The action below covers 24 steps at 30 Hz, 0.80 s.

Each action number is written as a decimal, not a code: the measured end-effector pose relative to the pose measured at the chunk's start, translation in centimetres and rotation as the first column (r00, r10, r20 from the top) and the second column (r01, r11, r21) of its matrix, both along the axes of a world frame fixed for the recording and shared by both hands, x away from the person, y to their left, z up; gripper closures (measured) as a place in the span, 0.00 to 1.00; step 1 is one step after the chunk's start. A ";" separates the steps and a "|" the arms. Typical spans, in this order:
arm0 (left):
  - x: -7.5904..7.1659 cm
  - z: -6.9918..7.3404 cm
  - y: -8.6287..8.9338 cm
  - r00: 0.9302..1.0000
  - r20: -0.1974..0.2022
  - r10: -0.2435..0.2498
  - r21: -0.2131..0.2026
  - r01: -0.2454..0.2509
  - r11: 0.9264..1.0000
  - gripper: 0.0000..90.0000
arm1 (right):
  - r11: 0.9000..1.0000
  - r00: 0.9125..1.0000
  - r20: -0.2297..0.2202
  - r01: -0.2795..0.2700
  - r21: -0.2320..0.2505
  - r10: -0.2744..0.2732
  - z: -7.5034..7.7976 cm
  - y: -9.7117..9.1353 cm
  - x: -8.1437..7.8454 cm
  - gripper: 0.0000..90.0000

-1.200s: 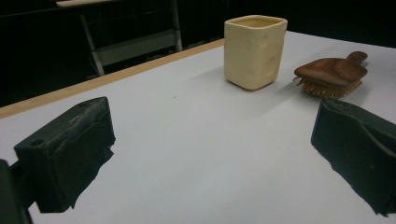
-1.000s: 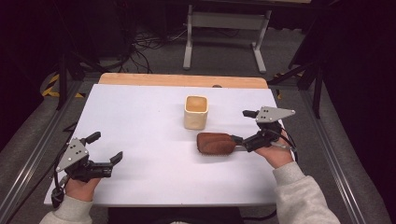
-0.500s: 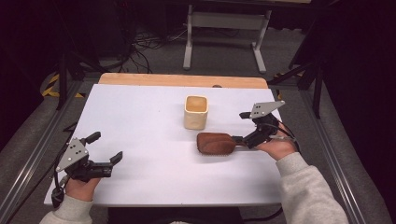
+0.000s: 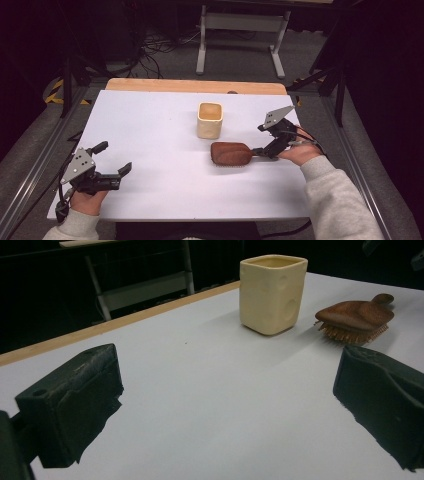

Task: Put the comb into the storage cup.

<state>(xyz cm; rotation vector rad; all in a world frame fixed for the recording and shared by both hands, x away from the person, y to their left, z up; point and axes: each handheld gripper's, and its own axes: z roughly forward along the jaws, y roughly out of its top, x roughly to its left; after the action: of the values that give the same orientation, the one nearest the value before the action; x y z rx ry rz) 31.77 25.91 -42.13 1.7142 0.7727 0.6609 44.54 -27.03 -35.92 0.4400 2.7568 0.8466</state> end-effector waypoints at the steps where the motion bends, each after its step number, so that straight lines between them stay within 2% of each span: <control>1: 0.0 0.0 0.0 1.000 0.001 0.001 0.001 -0.001 1.000 0.00 | 1.000 1.000 -0.004 -0.004 -0.029 0.004 -0.2 0.1 0.1 0.14; 6: 0.0 -0.1 0.0 1.000 0.001 0.001 -0.007 -0.001 1.000 0.00 | 0.992 0.999 -0.026 -0.046 -0.120 0.043 -0.7 0.5 0.8 0.15; 10: 0.0 -0.1 0.0 1.000 0.002 0.000 -0.006 0.000 1.000 0.00 | 0.978 0.997 -0.043 -0.075 -0.195 0.068 -1.0 1.1 1.1 0.19; 12: 0.0 -0.1 0.0 1.000 0.002 -0.002 -0.002 0.002 1.000 0.00 | 0.972 0.995 -0.050 -0.094 -0.215 0.085 -1.2 1.3 1.3 0.21; 16: 0.0 -0.2 0.0 1.000 0.001 -0.003 -0.004 0.003 1.000 0.00 | 0.954 0.992 -0.079 -0.113 -0.277 0.095 -1.7 1.8 1.5 0.23; 23: 0.0 -0.2 0.0 1.000 0.008 -0.007 -0.004 0.007 1.000 0.00 | 0.925 0.985 -0.099 -0.167 -0.341 0.141 -2.5 2.4 1.9 0.29; 24: 0.0 -0.2 0.0 1.000 0.008 -0.006 -0.004 0.006 1.000 0.00 | 0.922 0.985 -0.112 -0.162 -0.352 0.130 -2.5 2.5 1.9 0.30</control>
<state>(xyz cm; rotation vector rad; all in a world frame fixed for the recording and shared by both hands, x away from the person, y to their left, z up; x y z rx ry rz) 31.78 25.87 -42.37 1.7088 0.7621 0.6611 46.40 -24.57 -38.45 0.2062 2.9652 0.3376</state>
